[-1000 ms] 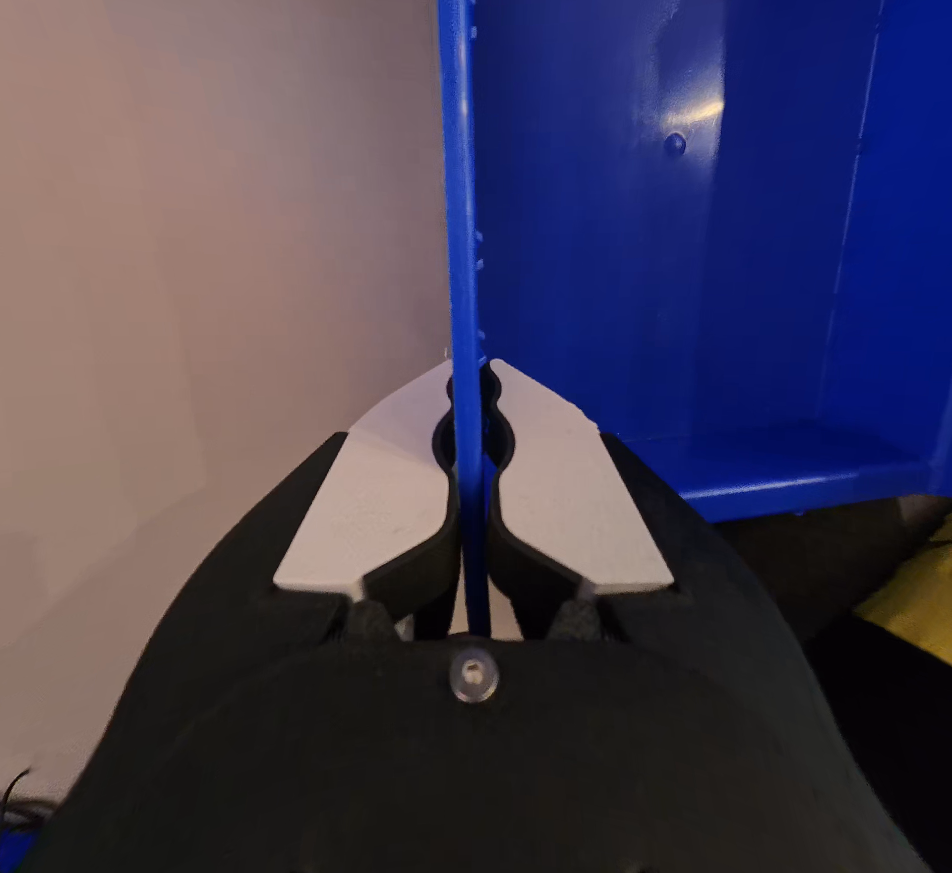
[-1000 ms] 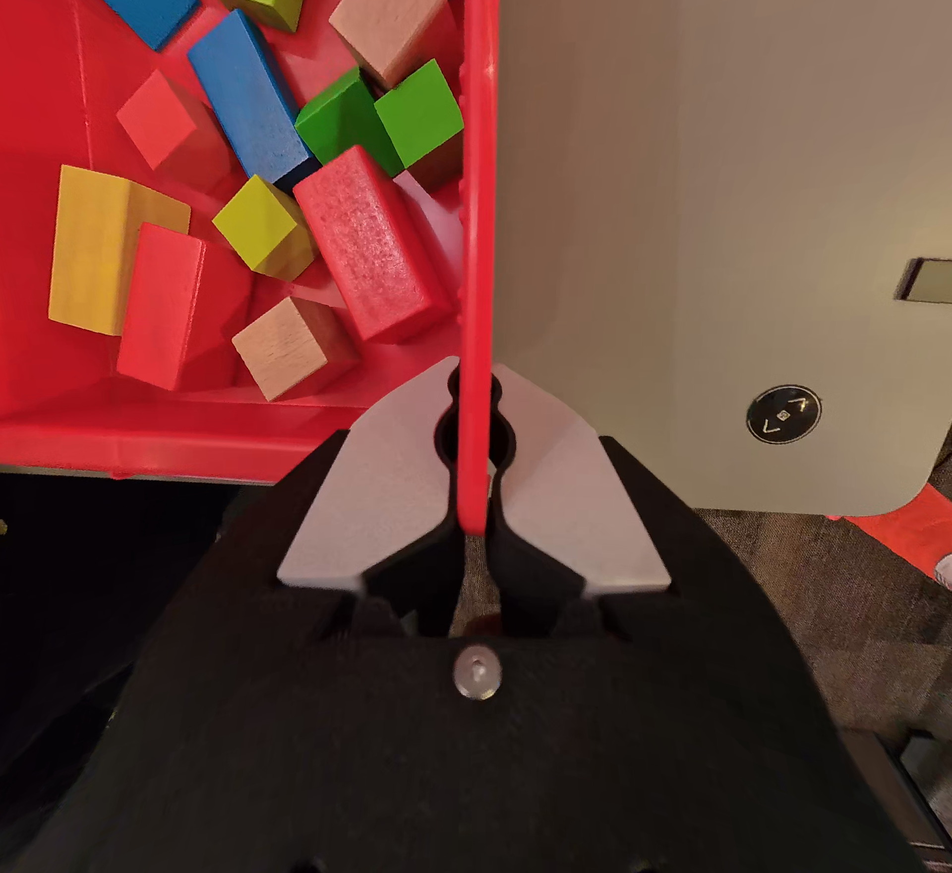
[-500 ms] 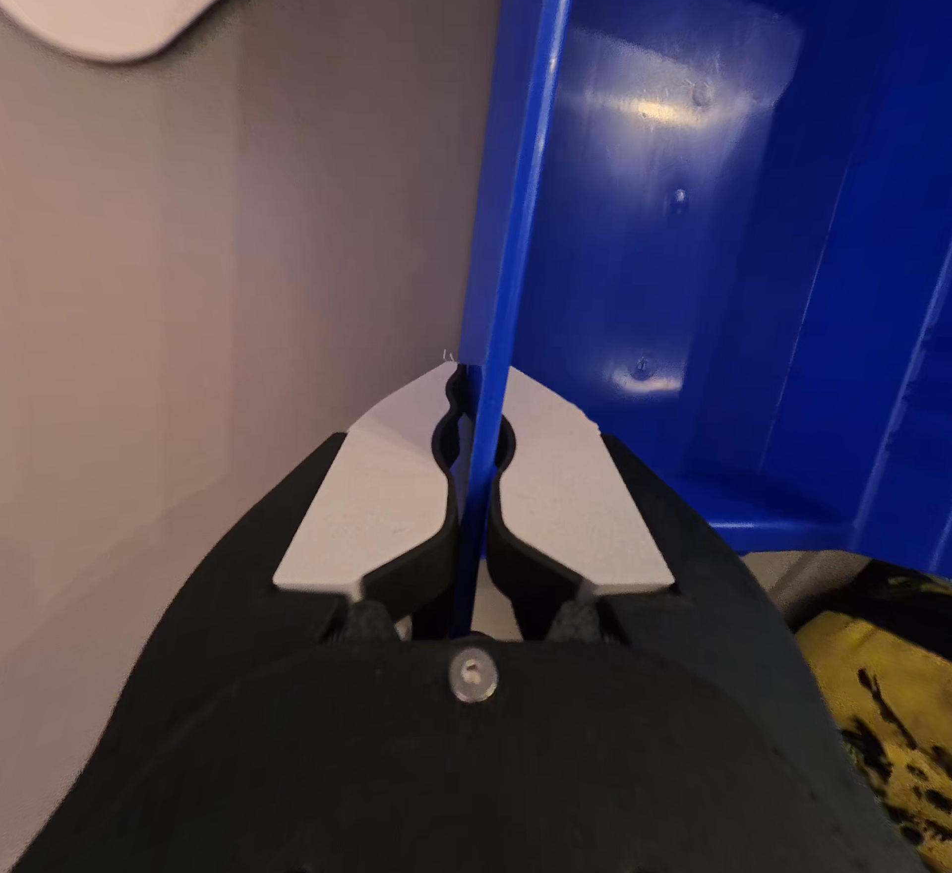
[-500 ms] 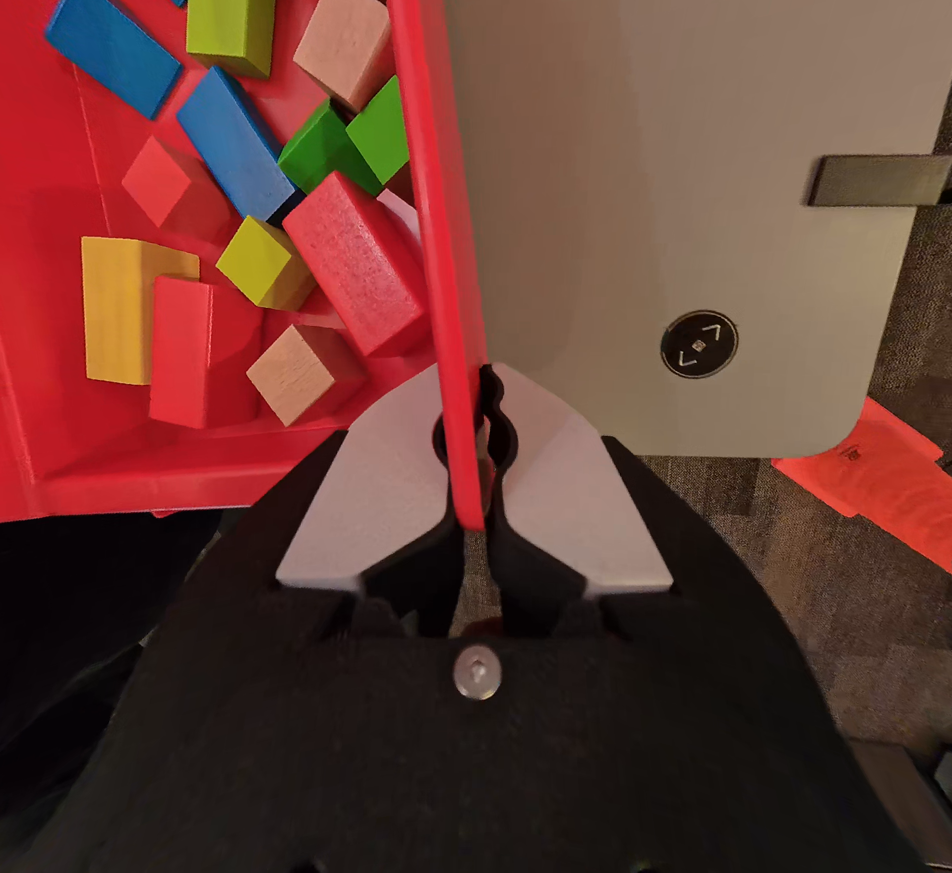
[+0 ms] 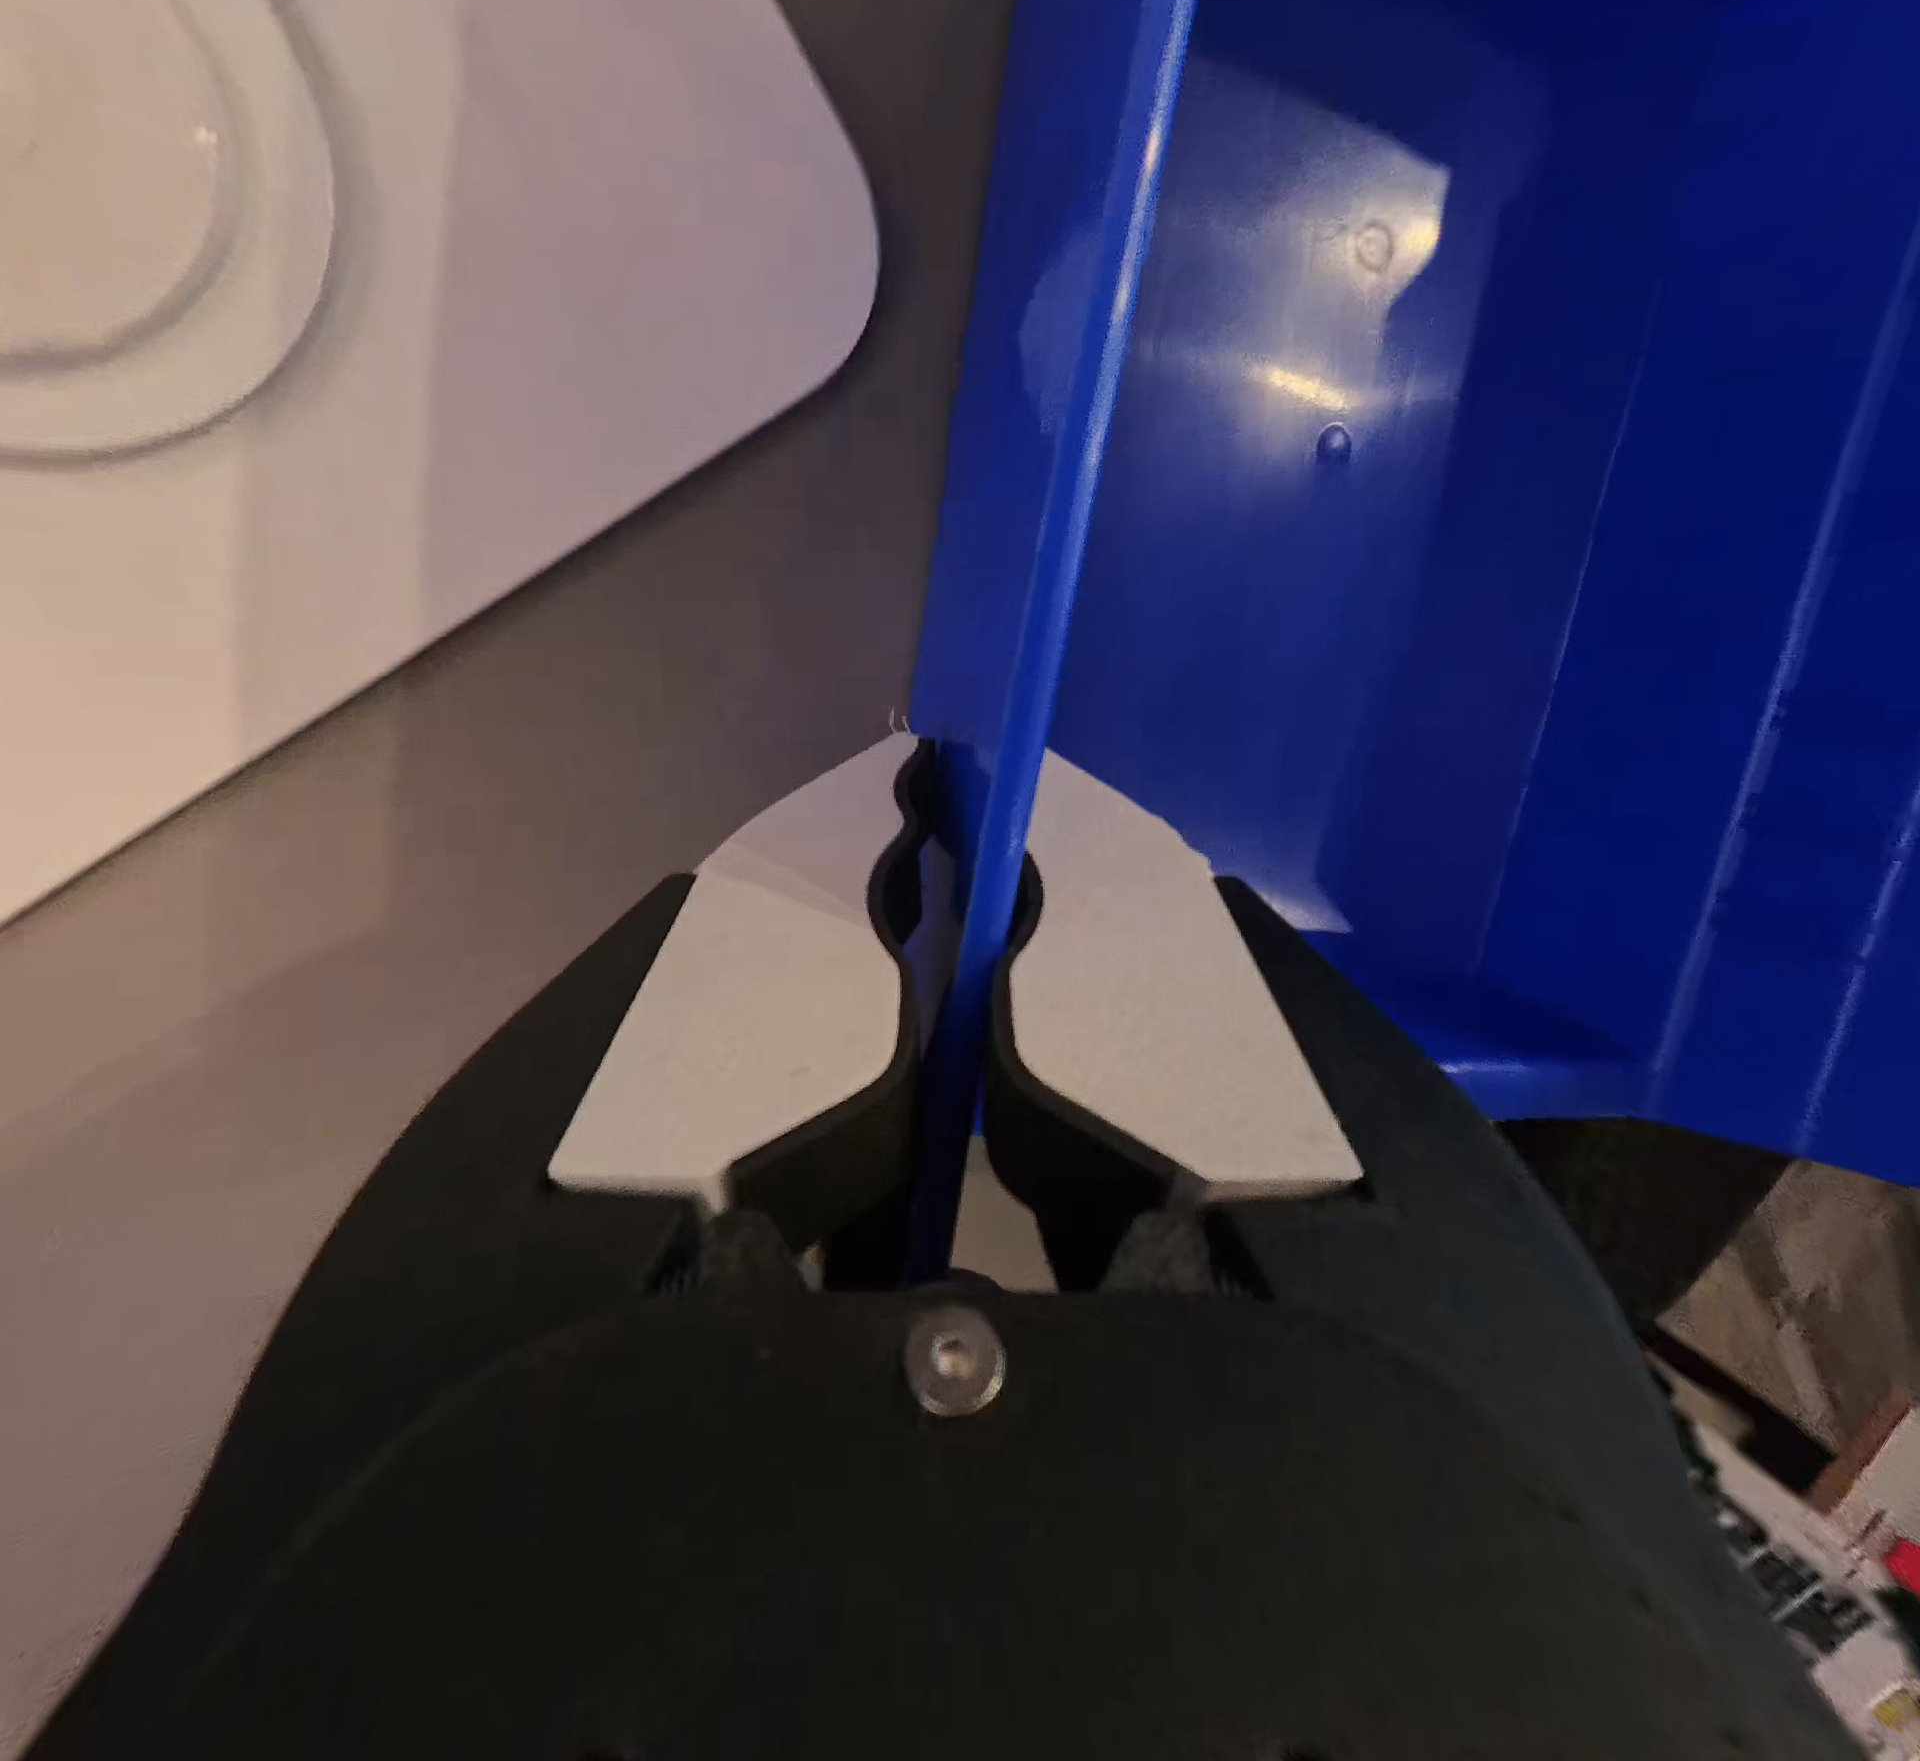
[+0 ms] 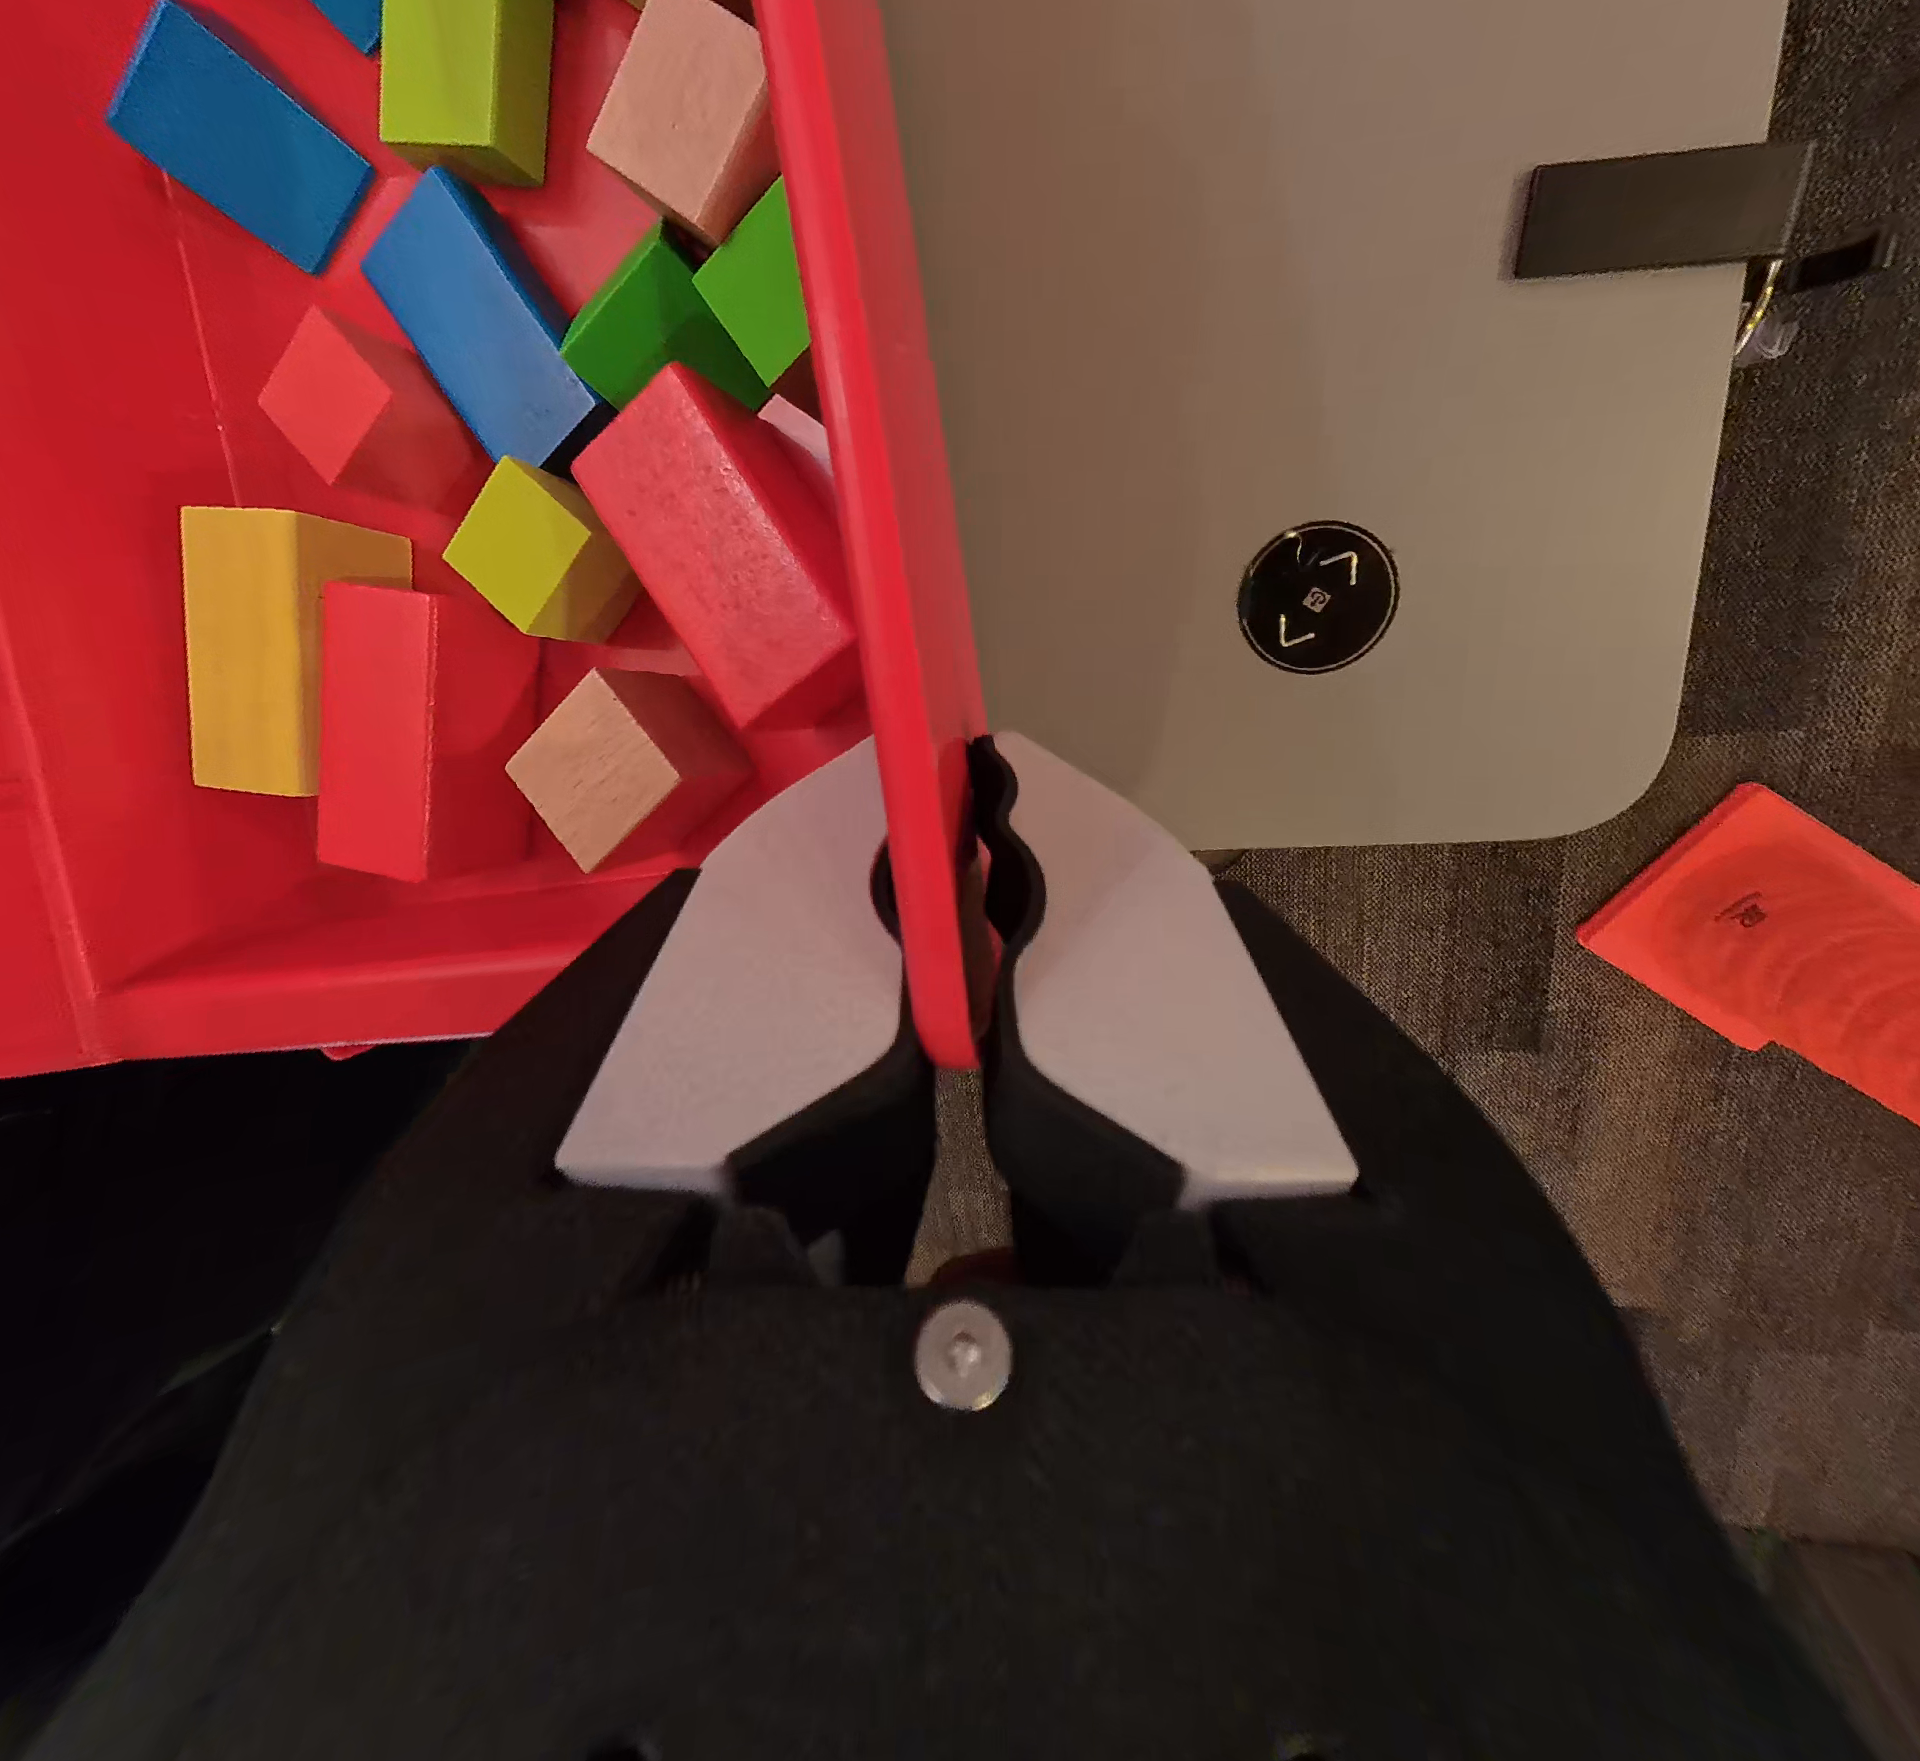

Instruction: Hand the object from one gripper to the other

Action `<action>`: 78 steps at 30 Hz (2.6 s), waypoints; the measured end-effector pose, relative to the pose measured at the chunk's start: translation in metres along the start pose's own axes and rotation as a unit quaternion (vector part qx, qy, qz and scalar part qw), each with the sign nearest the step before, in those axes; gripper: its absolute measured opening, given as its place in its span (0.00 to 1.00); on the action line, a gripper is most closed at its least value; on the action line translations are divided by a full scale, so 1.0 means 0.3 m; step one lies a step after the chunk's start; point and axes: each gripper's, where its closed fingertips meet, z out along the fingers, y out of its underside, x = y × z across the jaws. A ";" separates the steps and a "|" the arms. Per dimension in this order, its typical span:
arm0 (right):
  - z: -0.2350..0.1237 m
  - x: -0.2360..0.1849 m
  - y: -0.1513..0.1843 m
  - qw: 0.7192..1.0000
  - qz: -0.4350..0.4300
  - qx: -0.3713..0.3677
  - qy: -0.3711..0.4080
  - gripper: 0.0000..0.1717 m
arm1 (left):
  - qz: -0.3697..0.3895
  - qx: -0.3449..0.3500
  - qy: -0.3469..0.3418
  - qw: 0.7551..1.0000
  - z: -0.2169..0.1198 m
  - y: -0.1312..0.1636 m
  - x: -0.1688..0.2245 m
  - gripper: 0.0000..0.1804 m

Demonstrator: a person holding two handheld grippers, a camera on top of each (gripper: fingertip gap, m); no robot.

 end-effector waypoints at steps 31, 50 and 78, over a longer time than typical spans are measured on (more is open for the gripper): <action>-0.071 -0.022 0.099 1.000 -0.001 0.007 0.017 0.02 | -0.293 0.274 0.123 0.908 0.195 -0.489 0.282 0.20; -0.077 -0.081 0.182 1.000 -0.008 0.005 0.020 0.02 | -0.312 0.240 0.357 0.847 0.213 -0.467 0.596 0.34; 0.046 -0.743 0.088 0.979 -0.194 -0.055 -0.030 0.04 | -0.340 0.110 0.395 0.846 -0.176 0.300 0.514 0.40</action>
